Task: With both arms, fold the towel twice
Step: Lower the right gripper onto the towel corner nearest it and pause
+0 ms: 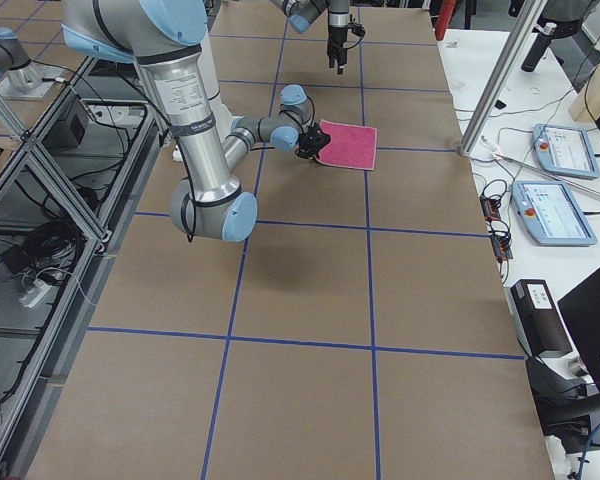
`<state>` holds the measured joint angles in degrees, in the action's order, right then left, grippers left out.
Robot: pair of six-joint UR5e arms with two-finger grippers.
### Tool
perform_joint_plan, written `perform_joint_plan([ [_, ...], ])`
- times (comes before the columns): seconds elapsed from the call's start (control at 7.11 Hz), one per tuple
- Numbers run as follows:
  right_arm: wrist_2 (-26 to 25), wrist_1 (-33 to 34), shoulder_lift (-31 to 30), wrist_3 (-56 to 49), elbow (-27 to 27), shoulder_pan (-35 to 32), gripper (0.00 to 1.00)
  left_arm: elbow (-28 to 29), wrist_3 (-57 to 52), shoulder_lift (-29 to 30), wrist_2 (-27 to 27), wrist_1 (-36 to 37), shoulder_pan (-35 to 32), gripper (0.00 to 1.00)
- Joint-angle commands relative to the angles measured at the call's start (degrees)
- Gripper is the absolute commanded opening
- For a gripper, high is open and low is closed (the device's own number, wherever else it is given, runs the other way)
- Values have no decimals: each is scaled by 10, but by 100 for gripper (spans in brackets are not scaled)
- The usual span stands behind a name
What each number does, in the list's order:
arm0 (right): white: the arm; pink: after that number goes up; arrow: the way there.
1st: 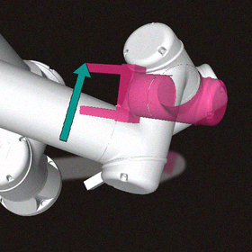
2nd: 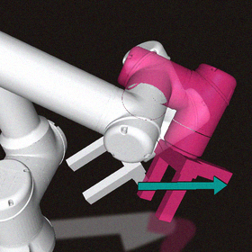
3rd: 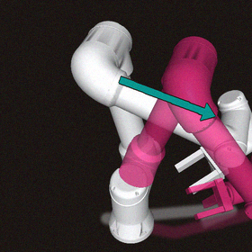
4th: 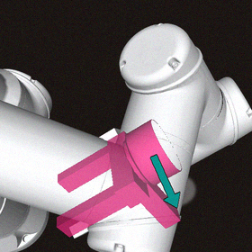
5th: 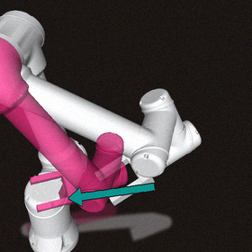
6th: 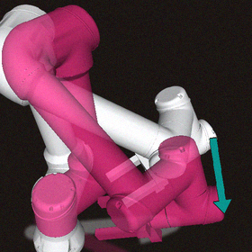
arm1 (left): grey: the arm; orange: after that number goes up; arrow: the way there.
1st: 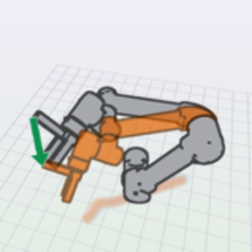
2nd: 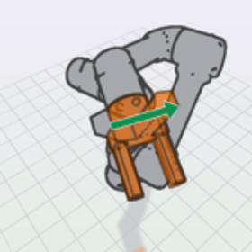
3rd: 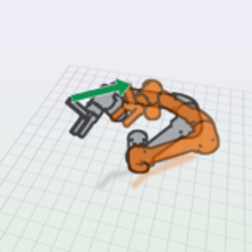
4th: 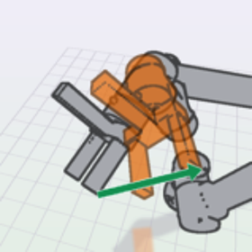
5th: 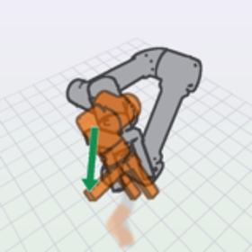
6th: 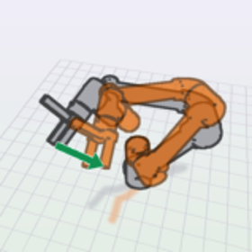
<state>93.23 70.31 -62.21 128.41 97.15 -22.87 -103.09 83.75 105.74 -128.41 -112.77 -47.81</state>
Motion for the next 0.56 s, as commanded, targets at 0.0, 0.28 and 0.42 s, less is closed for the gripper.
perform_joint_plan([
  [0.0, -1, 0, -1, 0, 1, 1, 17, 0, 0, 0, 0, 0, 0, 100],
  [0.28, -1, 0, 1, 0, 1, 1, 5, 0, 1, -1, 0, 0, 0, 100],
  [0.42, -1, 0, -1, 0, 5, 1, 0, 0, 2, -1, 1, 0, 1, 100],
])
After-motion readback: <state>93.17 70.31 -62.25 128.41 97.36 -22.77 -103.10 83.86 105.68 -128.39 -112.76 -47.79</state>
